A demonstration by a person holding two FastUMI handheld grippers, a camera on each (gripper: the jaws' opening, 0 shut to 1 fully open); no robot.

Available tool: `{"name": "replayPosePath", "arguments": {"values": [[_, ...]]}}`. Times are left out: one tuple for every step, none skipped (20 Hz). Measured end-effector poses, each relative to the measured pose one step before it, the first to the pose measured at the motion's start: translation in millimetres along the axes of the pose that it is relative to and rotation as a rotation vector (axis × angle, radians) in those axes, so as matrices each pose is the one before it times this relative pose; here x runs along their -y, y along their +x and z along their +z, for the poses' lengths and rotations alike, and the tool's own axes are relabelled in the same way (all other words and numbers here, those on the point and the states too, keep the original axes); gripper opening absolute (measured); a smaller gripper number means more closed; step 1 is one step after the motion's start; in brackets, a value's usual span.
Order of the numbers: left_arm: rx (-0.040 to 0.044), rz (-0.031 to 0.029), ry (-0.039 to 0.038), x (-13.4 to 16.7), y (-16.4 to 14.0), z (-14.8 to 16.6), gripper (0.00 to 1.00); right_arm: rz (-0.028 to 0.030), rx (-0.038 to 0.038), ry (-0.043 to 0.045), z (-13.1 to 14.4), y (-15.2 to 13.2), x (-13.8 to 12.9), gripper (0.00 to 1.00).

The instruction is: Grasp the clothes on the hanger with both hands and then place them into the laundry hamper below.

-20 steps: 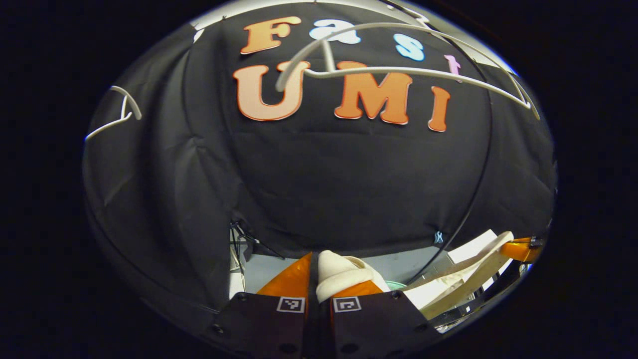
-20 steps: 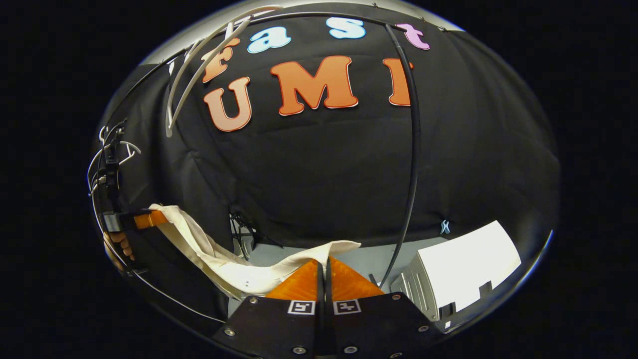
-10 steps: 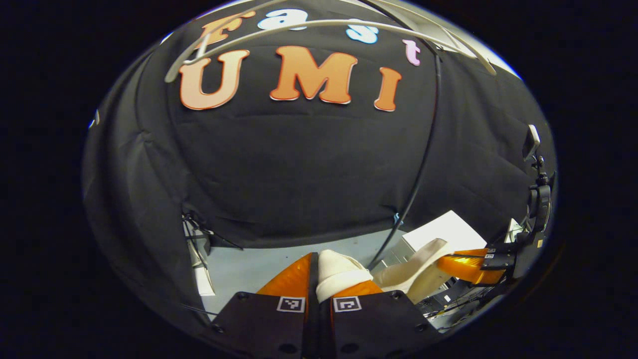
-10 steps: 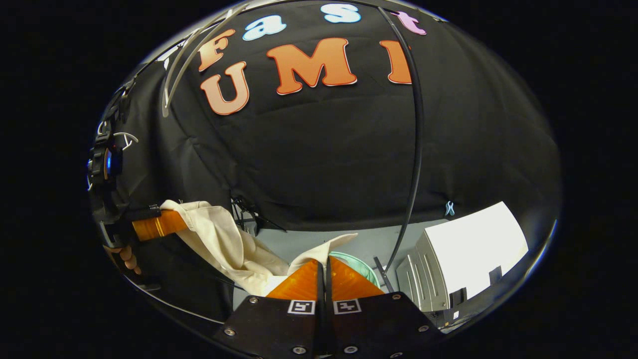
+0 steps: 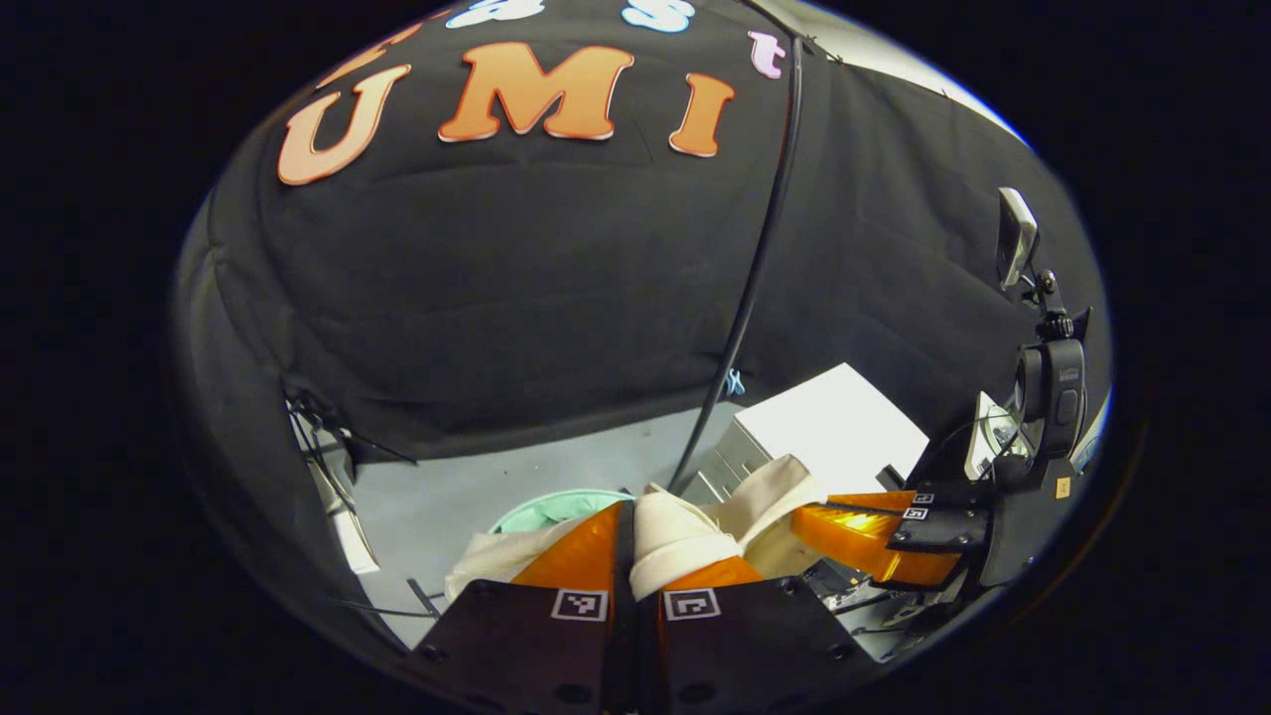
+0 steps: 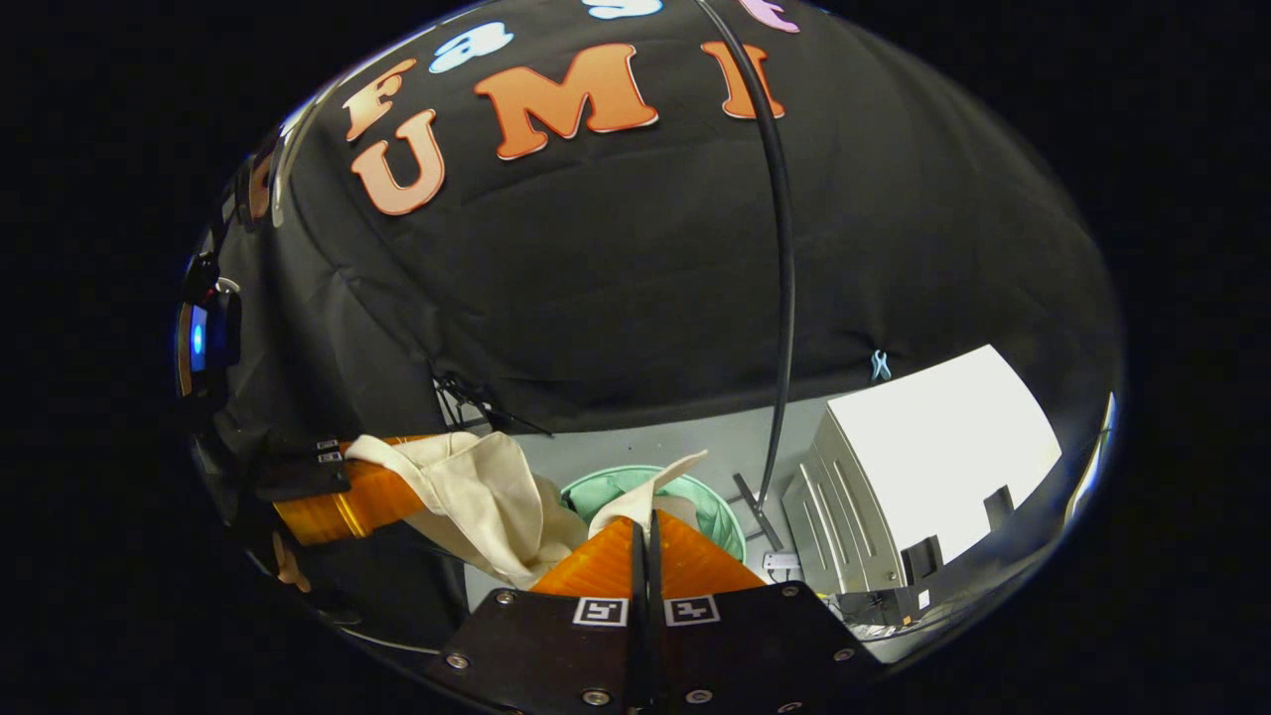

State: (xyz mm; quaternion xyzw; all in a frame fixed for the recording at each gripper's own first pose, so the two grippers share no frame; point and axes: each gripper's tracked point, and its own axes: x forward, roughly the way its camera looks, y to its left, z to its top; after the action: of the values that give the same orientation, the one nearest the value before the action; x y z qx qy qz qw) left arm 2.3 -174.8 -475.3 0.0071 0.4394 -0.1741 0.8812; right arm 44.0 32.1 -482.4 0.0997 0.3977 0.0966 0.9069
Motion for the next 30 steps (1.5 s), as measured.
{"name": "replayPosePath", "arguments": {"values": [[-0.02768, -0.00408, -0.01444, -1.30, 8.57, -11.66, 0.07, -0.00556, -0.01837, 0.00614, -8.17, 5.73, 6.09, 0.00], [-0.02614, -0.00013, -0.01425, -2.65, 11.15, -11.82, 0.07, -0.00321, -0.01770, 0.00571, -7.01, 5.48, 4.02, 0.00], [-0.02552, 0.00388, -0.01133, -2.51, 9.45, -12.25, 0.07, -0.00468, -0.01948, 0.00315, -8.11, 6.47, 4.52, 0.00], [-0.02855, 0.01110, -0.01162, -1.14, 2.16, -11.00, 0.07, -0.00475, -0.01944, -0.00246, -9.58, 6.52, 5.16, 0.00], [-0.02444, 0.00728, -0.01210, -3.98, 5.83, -10.47, 0.07, -0.00355, -0.01973, -0.00372, -8.80, 5.30, 3.74, 0.00], [-0.02445, 0.00872, -0.01759, -6.08, 8.66, -12.49, 0.07, -0.00167, -0.01846, -0.00318, -8.93, 7.69, 1.33, 0.00], [-0.02478, 0.00994, -0.02112, -6.54, 7.13, -11.34, 0.07, -0.00206, -0.01917, -0.00205, -7.36, 5.34, 1.53, 0.00], [-0.02481, 0.01244, -0.01940, -8.73, 5.17, -11.93, 0.07, -0.00113, -0.02259, -0.00129, -9.26, 4.43, 1.59, 0.00], [-0.02471, 0.01700, -0.01539, -9.77, 4.90, -11.44, 0.07, -0.00236, -0.02414, -0.00142, -9.50, 5.83, 1.11, 0.00], [-0.02535, 0.01781, -0.00890, -10.69, 6.37, -12.18, 0.07, -0.00038, -0.02066, -0.00184, -9.18, 8.00, 0.95, 0.00], [-0.02177, 0.01604, -0.00372, -8.73, 5.03, -9.21, 0.07, 0.00044, -0.01779, -0.00102, -7.67, 6.87, -0.99, 0.02], [-0.02205, 0.02068, -0.00109, -5.78, 6.13, -10.57, 0.07, 0.00363, -0.01075, 0.00033, -6.30, 5.58, -1.68, 0.02], [-0.01953, 0.02334, -0.00054, -7.39, 3.84, -9.08, 0.07, 0.00100, -0.00218, -0.00338, -1.63, 4.20, -2.50, 0.06], [-0.02090, 0.01507, -0.00290, -5.01, 1.30, -10.08, 0.09, -0.00508, -0.00269, -0.00993, -0.79, 3.06, 0.21, 0.05], [-0.01990, 0.00442, -0.00931, -2.48, 2.31, -8.67, 0.10, -0.00544, -0.00416, -0.01598, -1.61, 2.47, -0.35, 0.06], [-0.01313, -0.00786, -0.01261, 0.97, 2.42, -7.62, 0.11, -0.00593, -0.00506, -0.01567, -1.57, 1.92, 0.54, 0.05], [-0.00532, -0.00443, -0.01097, 0.64, 0.27, -3.47, 0.14, -0.00342, -0.00274, -0.01203, -1.33, 1.69, -0.80, 0.05], [-0.00081, 0.00028, -0.00833, 0.15, -0.67, 0.07, 0.16, -0.00167, -0.00121, -0.00454, -0.79, 1.84, -2.72, 0.05], [0.00425, -0.00072, -0.00370, -1.56, -0.92, -1.62, 0.15, 0.00124, -0.00229, 0.00228, -0.53, 0.02, -2.28, 0.05], [0.00270, -0.00017, -0.00641, -0.16, -0.77, 1.44, 0.27, 0.00102, -0.00140, 0.00444, -2.05, 0.67, -1.01, 0.06], [0.00267, 0.00080, -0.00610, -1.30, -1.47, 1.48, 0.25, -0.00030, -0.00208, 0.00317, -1.39, 0.67, -0.22, 0.08], [0.00475, 0.00372, -0.00848, -1.97, -0.34, 0.88, 0.32, -0.00050, -0.00187, 0.00094, -1.65, -0.98, 0.62, 0.08], [0.00371, 0.00520, -0.00917, -3.19, -2.08, -1.04, 0.41, -0.00534, 0.00110, 0.00171, -0.49, -1.57, 0.27, 0.09], [-0.00051, -0.00566, -0.01017, -1.38, -4.38, 2.10, 0.55, -0.00289, -0.00073, 0.00113, -0.69, -2.56, -0.60, 0.09], [-0.00236, -0.00041, -0.00922, -1.63, -1.02, -1.72, 0.70, -0.00340, -0.00055, 0.00199, 1.13, -2.00, 0.08, 0.10], [0.00044, -0.00111, -0.00571, 0.07, -4.35, -2.81, 0.84, -0.00559, 0.00099, 0.00213, -0.12, -2.91, 0.55, 0.10], [0.00278, 0.00032, -0.00088, -2.61, -3.46, 0.85, 0.82, -0.00327, 0.00226, 0.00192, 0.10, -2.00, 1.19, 0.13], [0.00284, 0.00426, -0.00028, -0.97, -2.33, -2.50, 0.80, -0.00361, 0.00219, 0.00056, -0.38, -1.60, 0.88, 0.17], [0.00333, 0.00518, 0.00103, -2.20, -3.04, 0.47, 0.86, -0.00041, 0.00074, -0.00025, 1.03, -2.34, -0.58, 0.10], [0.00497, 0.00763, 0.00212, -2.50, -3.54, 1.21, 0.87, 0.00361, 0.00152, -0.00056, 0.08, -3.06, -4.11, 0.23]]}}
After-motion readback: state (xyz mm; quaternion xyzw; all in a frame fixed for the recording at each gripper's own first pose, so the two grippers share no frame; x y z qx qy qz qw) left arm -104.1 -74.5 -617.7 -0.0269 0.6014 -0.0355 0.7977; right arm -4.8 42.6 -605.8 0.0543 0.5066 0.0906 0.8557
